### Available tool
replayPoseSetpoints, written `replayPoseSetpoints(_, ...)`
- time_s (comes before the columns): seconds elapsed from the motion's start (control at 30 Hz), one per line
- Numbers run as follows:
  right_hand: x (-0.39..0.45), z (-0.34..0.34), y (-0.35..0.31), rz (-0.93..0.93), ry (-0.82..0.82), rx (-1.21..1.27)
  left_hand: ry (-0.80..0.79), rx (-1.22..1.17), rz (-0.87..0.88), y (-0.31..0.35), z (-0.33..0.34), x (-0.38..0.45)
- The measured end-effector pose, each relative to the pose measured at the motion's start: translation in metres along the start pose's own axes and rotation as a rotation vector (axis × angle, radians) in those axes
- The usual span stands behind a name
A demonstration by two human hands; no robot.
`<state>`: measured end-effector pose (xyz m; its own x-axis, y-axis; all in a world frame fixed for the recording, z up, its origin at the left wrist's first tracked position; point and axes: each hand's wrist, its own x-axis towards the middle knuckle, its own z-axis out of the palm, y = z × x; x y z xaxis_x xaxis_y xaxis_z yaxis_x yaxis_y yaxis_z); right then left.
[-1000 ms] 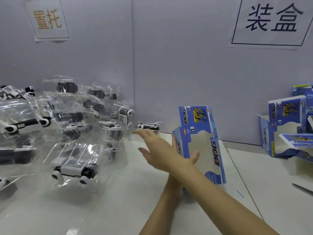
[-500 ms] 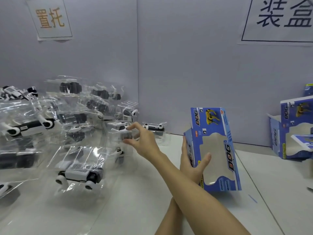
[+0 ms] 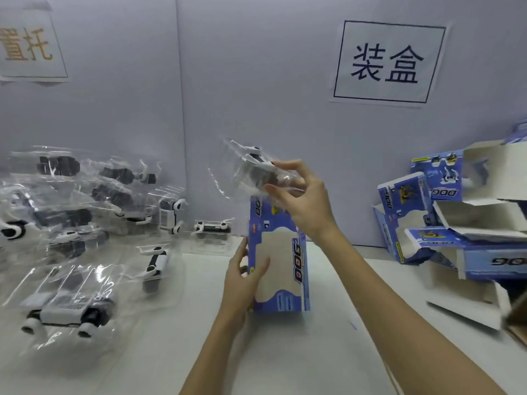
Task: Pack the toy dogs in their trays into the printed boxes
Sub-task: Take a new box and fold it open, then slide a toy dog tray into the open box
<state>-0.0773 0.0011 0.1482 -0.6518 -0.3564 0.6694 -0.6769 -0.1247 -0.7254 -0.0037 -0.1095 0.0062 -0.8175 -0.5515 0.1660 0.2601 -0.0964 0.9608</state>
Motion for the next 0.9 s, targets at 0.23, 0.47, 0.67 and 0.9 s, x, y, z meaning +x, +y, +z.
replayPoseSetpoints(0.23, -0.056, -0.082, 0.048, 0.125, 0.221, 0.012, 0.17, 0.263, 0.193, 0.001, -0.016, 0.01)
replayPoseSetpoints(0.47, -0.126, -0.111, 0.125, 0.431, 0.069, -0.25, 0.166, 0.648, 0.402, -0.002, -0.023, 0.015)
replayPoseSetpoints(0.67, -0.125, -0.109, 0.122, 0.539, -0.021, -0.468, 0.157, 0.724, 0.562, -0.001, -0.01, 0.007)
replayPoseSetpoints(0.9, -0.116, -0.064, 0.114, 0.622, 0.153, -0.596, -0.118, 0.682, 0.453, -0.02, 0.009, -0.004)
